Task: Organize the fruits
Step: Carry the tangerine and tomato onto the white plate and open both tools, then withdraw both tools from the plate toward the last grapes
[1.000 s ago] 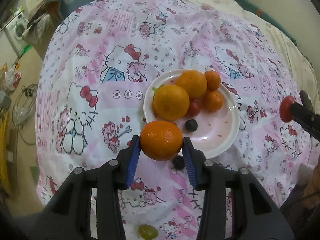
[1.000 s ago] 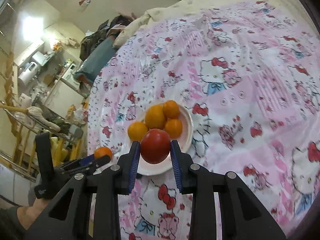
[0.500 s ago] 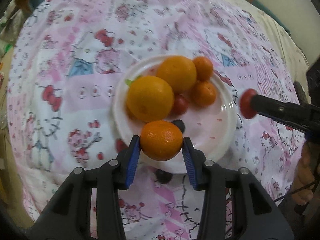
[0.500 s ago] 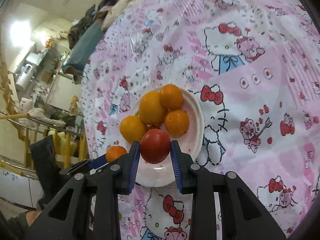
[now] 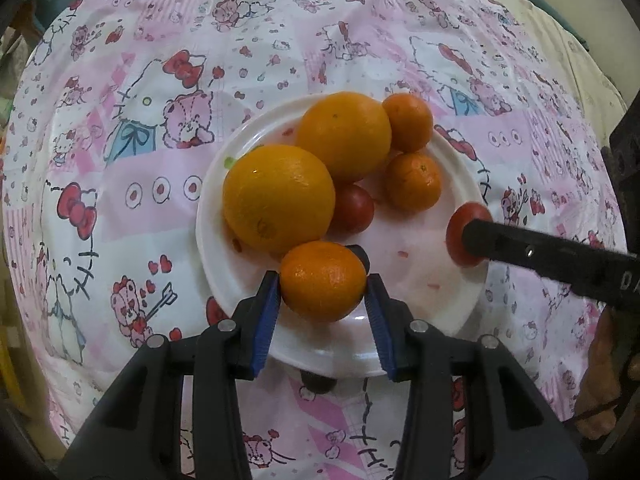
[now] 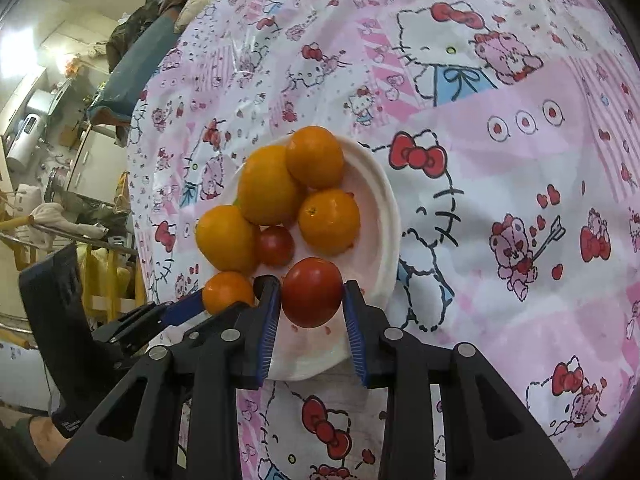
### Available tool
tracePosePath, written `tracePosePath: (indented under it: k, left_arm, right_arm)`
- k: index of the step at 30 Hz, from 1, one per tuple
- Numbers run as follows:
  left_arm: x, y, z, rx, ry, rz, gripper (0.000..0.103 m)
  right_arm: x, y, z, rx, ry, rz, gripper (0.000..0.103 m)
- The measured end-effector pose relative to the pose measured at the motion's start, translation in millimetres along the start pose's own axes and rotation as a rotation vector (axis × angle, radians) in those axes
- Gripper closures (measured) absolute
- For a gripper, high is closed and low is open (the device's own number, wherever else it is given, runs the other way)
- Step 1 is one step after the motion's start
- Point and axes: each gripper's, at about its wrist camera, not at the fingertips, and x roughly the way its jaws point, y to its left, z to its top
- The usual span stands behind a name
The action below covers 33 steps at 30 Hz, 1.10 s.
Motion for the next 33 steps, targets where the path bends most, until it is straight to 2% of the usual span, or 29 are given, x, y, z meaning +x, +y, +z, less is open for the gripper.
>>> tracePosePath:
  k: [8,10,12,15,20,23,28,33]
  left_arm:
    - [1,0,2,0.000,0.009,0.009,0.062]
    - [1,-1,2,0.001,0.009,0.013,0.051]
    - [-2,-2,2,0.000,-0.010,0.024,0.031]
    - [-8,-7,2,0.022,-0.032,0.026,0.024]
    - [-10,-11,-1,0.048,-0.048,0.051,0.023]
    - [-10,-10,-2,0.048,-0.046,0.048,0.023]
    - [-15,-9,-5,0.043,-0.060,0.049,0.023]
    - [-27,-9,-8,0.060,-0.109,0.063,0.023]
  right_arm:
    - [1,-1,1,0.010,-0.001,-0.014,0.068]
    - [0,0,2,0.004,-0.005,-0.020,0.068]
    - [-1,0,2,0.009,-0.008,-0.015,0.068]
    - [-4,0,3,0.015,-0.020,-0.001,0.067]
    - [-11,-2,6,0.030,-0.038,0.014,0.066]
    - [-16,-1,7,0.039,-0.060,0.024,0.049]
    - [-25,4,9,0.023,-0.092,0.018,0.048]
    - [-34,9,6,0.028,-0.120,0.027,0.048]
